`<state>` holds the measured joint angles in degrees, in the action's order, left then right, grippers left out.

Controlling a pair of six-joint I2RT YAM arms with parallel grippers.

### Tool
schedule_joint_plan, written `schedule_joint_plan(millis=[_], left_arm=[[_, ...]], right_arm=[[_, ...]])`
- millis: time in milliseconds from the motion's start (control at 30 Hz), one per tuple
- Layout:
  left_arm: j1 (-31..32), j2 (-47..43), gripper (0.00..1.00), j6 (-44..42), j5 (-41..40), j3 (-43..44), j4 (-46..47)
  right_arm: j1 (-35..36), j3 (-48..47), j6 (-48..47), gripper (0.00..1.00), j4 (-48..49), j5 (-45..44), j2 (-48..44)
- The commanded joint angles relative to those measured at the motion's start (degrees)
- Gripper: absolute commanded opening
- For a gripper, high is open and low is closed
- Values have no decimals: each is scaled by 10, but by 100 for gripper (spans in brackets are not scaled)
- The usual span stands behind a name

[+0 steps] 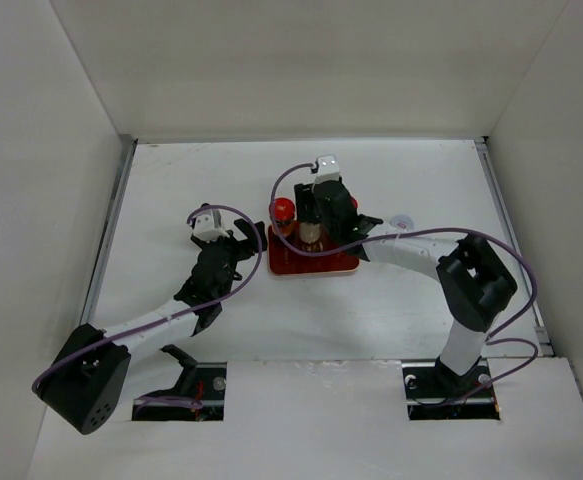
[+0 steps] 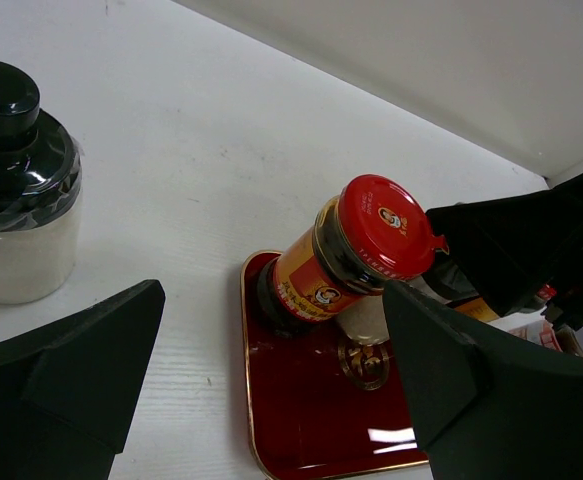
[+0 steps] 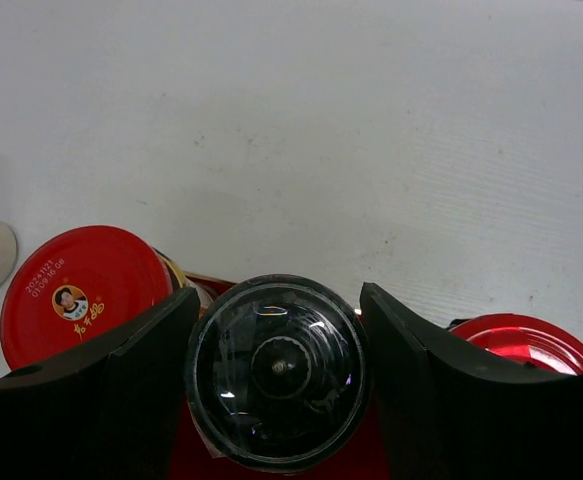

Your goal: Organize the condiment bottles

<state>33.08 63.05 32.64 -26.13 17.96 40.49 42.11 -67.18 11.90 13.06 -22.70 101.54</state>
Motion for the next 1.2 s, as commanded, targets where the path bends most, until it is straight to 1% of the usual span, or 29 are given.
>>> schedule_joint_plan(millis=[0,100,367,600,633,667,700,733,767,800,833,867,933,1033,1100,1167], left_arm=[[-1,-6,92,6,5,-6,28],[0,-9,92,6,3,-6,28],[-3,-12,92,5,2,-7,28],[3,-15,91,3,0,-6,25],[3,-18,90,3,0,-6,23],[3,-24,89,2,1,-6,22],[3,-32,88,1,0,-6,21],[3,-41,85,0,-1,-6,20],[3,-50,79,-1,-1,-7,20],[0,-60,72,-2,-4,-8,20],[-2,-69,66,-2,-9,-9,20],[-2,-76,61,-2,-17,-8,17],[-3,-85,56,-2,-37,6,-7],[-6,-93,55,0,-71,51,-93],[-10,-96,62,1,-107,79,-148],[-18,-94,70,0,-139,108,-205]], right_arm=[[5,-1,5,67,63,-16,2],[6,-1,4,69,63,-16,2],[6,-1,-2,82,60,-25,-21],[6,5,-4,83,57,-50,-68],[6,6,-4,81,56,-54,-77],[6,12,0,75,56,-60,-91],[6,21,3,67,60,-68,-106],[6,33,9,53,63,-77,-125],[6,47,17,37,63,-85,-143],[6,64,29,24,64,-91,-164],[6,85,42,18,67,-93,-185],[6,108,55,16,72,-94,-207],[11,161,79,18,85,-92,-252],[20,243,103,29,107,-102,-325],[20,294,109,40,125,-106,-371],[21,335,109,55,131,-108,-410]])
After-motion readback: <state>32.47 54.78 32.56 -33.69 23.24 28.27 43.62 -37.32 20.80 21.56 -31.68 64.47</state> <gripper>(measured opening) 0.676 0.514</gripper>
